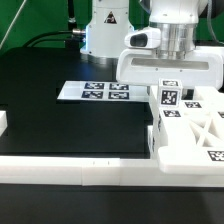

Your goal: Assemble chair

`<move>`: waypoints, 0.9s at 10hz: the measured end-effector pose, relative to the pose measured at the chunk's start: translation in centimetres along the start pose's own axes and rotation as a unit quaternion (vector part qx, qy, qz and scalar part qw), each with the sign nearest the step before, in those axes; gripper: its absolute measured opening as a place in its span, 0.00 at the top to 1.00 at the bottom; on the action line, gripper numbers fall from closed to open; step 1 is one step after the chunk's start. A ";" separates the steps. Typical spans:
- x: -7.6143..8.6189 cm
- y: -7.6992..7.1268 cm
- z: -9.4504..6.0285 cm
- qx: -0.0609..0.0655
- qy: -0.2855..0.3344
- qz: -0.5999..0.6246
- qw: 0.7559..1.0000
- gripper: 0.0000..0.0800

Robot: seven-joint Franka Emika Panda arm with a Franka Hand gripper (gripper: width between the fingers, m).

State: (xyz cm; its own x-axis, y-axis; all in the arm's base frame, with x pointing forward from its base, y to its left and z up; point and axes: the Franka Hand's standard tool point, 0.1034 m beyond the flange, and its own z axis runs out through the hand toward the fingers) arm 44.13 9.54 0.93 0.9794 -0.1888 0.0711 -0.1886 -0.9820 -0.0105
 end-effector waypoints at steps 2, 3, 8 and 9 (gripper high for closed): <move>0.7 0.1 -1.6 0.005 -0.013 -0.001 1.000 0.65; 1.2 0.2 -2.9 0.009 -0.019 -0.001 1.000 0.65; 5.6 -1.4 -10.3 0.042 -0.061 0.020 0.997 0.65; 7.1 -2.8 -11.6 0.040 -0.074 0.034 0.996 0.65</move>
Offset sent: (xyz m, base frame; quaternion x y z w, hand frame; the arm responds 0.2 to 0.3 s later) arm 0.0196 -0.0213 0.0577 -0.0162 -0.0376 -0.0451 0.9981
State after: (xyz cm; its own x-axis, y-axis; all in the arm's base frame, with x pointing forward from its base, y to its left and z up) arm 50.76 10.96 13.01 0.9654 -0.2480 -0.0803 -0.2548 -0.9629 -0.0892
